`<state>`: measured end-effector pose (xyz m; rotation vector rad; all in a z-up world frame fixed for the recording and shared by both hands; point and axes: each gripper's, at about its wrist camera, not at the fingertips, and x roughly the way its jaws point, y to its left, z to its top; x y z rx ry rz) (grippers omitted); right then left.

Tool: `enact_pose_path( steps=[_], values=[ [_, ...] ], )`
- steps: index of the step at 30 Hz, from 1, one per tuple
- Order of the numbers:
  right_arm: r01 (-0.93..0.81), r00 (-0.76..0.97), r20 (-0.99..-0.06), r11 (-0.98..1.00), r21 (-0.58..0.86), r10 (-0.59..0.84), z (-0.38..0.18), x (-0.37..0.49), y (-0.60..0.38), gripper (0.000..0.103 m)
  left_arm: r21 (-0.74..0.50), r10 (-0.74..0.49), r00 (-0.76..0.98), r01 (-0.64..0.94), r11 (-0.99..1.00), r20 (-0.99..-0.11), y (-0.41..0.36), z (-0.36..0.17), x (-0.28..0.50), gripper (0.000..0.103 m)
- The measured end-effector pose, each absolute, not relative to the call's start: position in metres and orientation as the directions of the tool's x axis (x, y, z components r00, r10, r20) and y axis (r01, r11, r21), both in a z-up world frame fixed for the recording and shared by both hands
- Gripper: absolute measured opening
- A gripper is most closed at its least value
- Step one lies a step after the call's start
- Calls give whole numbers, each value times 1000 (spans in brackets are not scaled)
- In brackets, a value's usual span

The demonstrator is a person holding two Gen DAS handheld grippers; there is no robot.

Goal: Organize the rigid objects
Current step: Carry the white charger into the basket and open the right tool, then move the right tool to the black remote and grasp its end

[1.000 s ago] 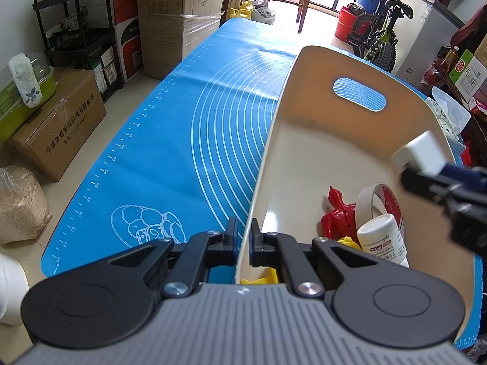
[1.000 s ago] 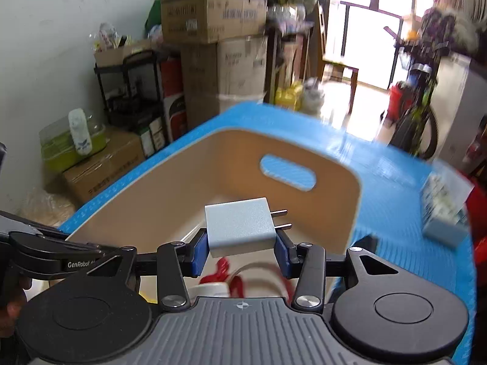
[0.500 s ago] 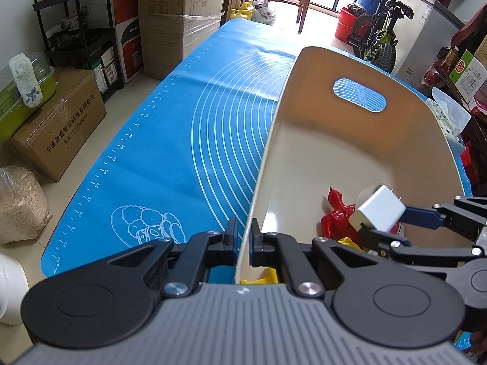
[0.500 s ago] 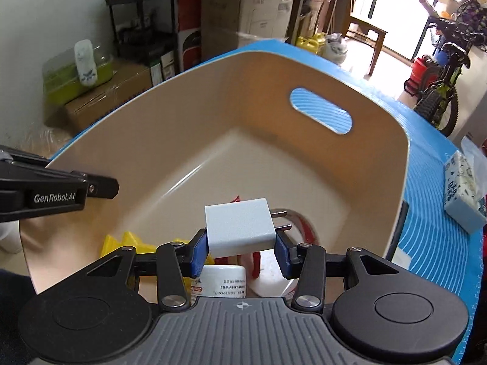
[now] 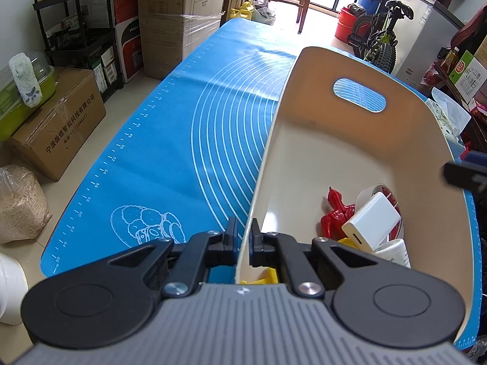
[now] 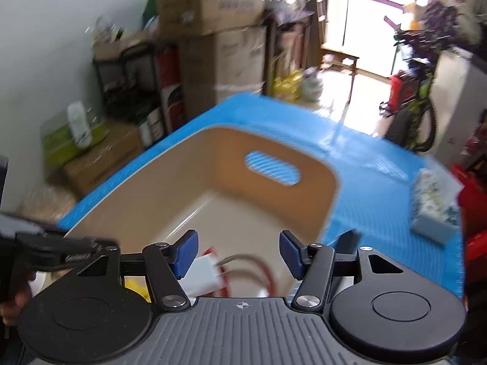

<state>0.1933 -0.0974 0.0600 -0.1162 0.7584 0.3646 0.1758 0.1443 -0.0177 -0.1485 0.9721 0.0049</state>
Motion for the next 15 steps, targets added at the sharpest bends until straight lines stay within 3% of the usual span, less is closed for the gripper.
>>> enact_pose_path(
  steps=[10, 15],
  values=[
    [-197, 699, -699, 980, 13, 150, 40, 206, -173, 69, -124, -62, 564, -71, 990, -823, 145, -18, 176, 8],
    [-177, 669, -726, 983, 54, 161, 15, 207, -189, 68, -124, -62, 564, -71, 990, -823, 145, -18, 176, 8]
  ],
)
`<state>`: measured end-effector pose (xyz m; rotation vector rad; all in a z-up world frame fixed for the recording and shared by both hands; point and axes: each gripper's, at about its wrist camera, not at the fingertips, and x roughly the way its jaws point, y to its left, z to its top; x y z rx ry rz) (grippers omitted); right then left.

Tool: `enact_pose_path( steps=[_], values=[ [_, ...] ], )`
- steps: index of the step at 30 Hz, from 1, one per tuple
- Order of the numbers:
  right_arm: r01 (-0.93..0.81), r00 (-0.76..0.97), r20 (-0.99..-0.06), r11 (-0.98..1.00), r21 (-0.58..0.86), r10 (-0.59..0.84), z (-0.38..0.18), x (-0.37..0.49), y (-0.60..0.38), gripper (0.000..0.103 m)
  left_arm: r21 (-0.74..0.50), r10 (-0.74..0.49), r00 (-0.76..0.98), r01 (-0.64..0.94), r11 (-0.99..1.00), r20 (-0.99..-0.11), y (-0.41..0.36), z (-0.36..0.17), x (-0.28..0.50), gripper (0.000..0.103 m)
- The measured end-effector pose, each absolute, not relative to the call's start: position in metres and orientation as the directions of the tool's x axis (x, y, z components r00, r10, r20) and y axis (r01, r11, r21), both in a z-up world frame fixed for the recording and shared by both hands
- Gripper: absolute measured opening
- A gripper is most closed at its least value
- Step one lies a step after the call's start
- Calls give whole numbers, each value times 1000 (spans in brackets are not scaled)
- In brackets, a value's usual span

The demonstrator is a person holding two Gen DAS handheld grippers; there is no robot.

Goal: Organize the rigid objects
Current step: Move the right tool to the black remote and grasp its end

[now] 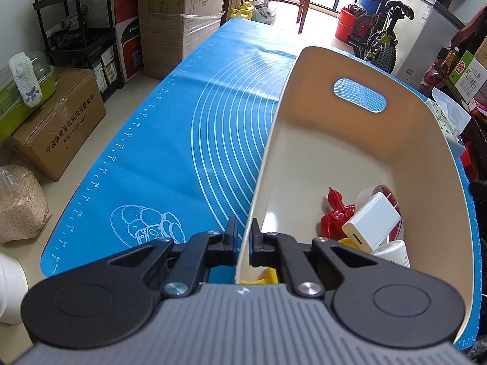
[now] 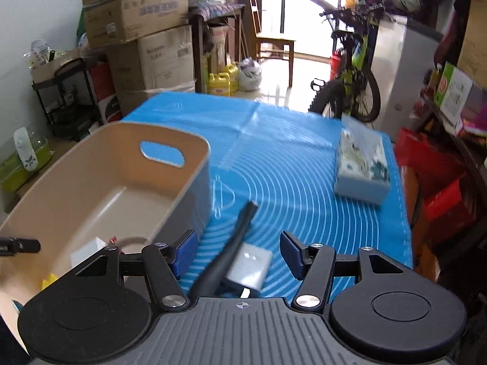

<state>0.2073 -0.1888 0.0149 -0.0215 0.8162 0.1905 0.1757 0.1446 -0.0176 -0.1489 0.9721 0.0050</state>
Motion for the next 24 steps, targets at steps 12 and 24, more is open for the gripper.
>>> enact_pose_path(
  steps=[12, 24],
  values=[
    [-205, 596, -772, 971, 122, 223, -30, 216, -168, 53, -124, -63, 564, -71, 990, -823, 145, -18, 176, 8],
    [-220, 580, -787, 970, 100, 212, -41, 229, -156, 38, -124, -63, 564, -71, 990, -823, 145, -17, 176, 8]
  ],
)
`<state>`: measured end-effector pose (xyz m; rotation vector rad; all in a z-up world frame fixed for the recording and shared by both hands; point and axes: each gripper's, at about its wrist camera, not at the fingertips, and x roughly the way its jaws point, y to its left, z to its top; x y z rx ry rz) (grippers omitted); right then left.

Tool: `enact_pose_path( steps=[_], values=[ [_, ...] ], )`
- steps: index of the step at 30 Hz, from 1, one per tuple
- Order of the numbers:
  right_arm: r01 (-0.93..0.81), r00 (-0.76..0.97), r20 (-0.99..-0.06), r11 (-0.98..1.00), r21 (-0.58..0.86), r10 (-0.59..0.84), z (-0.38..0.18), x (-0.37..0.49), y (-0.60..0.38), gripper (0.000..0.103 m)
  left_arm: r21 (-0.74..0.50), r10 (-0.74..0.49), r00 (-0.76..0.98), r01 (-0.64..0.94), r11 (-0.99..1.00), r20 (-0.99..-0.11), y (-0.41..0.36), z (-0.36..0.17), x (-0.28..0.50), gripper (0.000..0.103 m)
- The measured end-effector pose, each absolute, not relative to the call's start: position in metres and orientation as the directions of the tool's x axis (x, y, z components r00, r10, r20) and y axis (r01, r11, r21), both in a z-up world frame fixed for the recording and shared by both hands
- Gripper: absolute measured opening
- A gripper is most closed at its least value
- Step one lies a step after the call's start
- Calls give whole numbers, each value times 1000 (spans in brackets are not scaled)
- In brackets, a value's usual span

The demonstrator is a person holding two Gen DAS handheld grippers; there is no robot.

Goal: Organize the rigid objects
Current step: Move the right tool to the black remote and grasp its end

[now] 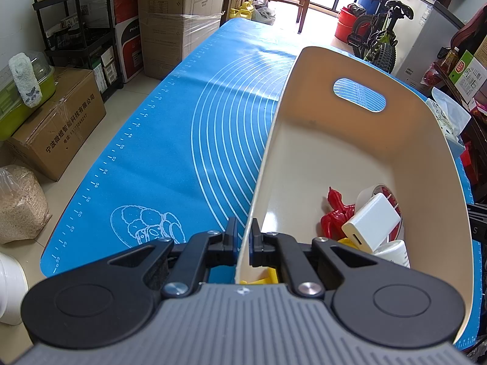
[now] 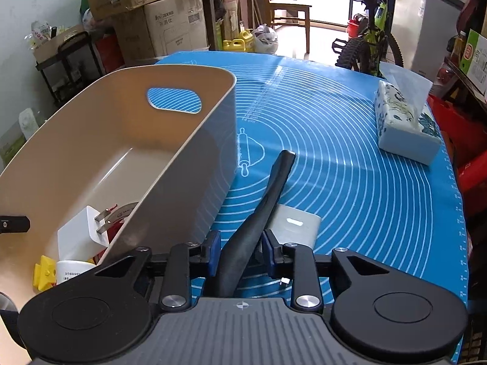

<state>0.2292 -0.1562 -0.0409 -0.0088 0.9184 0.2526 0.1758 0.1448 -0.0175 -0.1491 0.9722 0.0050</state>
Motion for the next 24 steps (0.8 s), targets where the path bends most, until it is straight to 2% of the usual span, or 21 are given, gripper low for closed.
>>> enact_pose_path(
  steps=[12, 16, 20, 24],
  values=[
    [-262, 505, -828, 957, 123, 244, -48, 259, -164, 41, -124, -63, 564, -71, 990, -823, 145, -17, 176, 8],
    [-238, 505, -836, 966, 104, 214, -47, 261, -160, 37, -125, -63, 564, -71, 990, -823, 145, -17, 176, 8],
    [-149, 516, -813, 962, 228, 272, -46, 259, -172, 26, -124, -63, 564, -70, 990, -823, 145, -17, 176, 8],
    [-187, 544, -806, 970, 152, 231, -41, 248, -162, 26, -127, -65, 563, -71, 989, -824, 145, -18, 176, 8]
  ],
)
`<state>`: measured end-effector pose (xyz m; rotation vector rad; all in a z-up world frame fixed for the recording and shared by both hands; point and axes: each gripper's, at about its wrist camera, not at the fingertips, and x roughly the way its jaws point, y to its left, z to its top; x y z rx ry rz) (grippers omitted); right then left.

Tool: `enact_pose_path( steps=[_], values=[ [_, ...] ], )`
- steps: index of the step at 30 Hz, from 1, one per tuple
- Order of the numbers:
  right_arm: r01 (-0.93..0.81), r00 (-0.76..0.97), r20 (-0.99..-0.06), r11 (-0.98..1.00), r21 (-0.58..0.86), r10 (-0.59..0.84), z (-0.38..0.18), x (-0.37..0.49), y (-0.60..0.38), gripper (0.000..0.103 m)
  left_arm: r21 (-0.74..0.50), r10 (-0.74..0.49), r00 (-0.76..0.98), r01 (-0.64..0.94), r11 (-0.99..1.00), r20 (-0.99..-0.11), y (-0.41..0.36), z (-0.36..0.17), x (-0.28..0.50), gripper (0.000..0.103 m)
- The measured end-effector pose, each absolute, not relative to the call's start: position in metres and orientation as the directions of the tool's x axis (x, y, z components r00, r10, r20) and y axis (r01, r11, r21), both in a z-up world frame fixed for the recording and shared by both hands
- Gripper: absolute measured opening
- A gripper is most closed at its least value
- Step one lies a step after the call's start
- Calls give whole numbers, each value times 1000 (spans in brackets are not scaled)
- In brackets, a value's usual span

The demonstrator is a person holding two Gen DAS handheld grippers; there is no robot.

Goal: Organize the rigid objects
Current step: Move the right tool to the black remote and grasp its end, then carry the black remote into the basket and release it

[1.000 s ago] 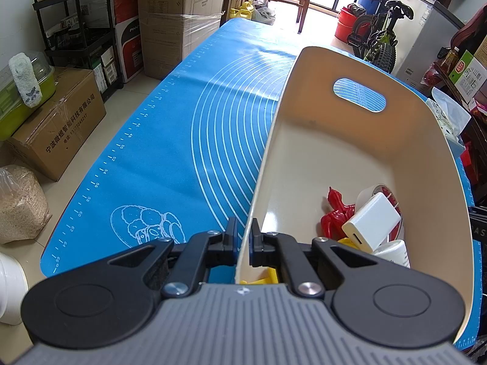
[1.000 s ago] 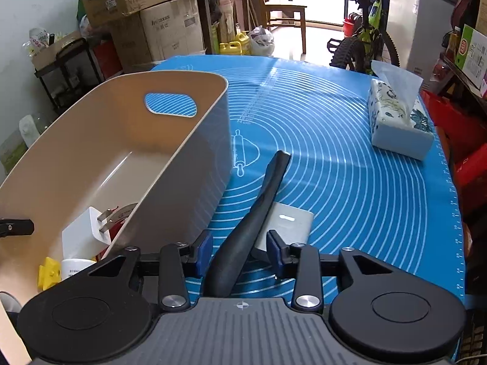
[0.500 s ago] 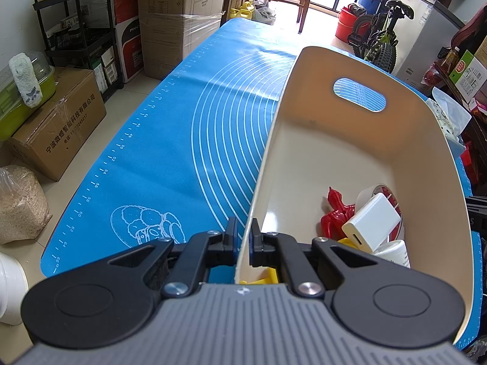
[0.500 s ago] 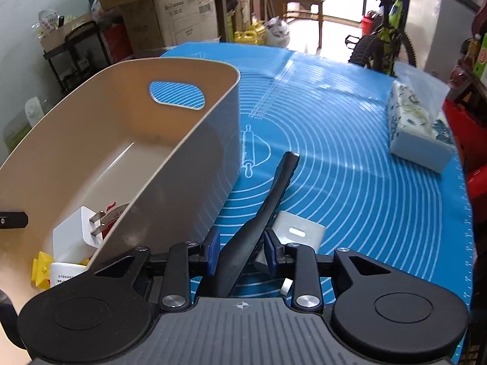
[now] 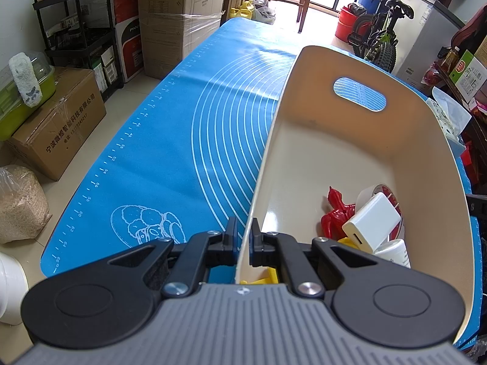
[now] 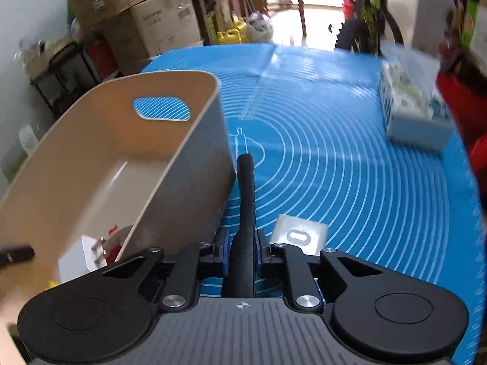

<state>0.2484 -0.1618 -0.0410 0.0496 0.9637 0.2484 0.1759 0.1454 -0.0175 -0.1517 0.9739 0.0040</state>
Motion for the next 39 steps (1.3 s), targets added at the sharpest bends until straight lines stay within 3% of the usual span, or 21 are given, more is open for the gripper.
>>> enact_pose_path(
  steps=[15, 30, 39],
  values=[
    [-170, 641, -736, 975, 142, 219, 4, 220, -185, 26, -127, -65, 563, -71, 989, -824, 146, -17, 176, 8],
    [-323, 721, -634, 945, 49, 279, 101, 202, -152, 26, -136, -71, 561, -75, 988, -825, 146, -18, 176, 8],
    [-440, 659, -661, 897, 47, 359, 92, 205, -87, 26, -137, -70, 561, -78, 988, -825, 145, -19, 176, 8]
  ],
)
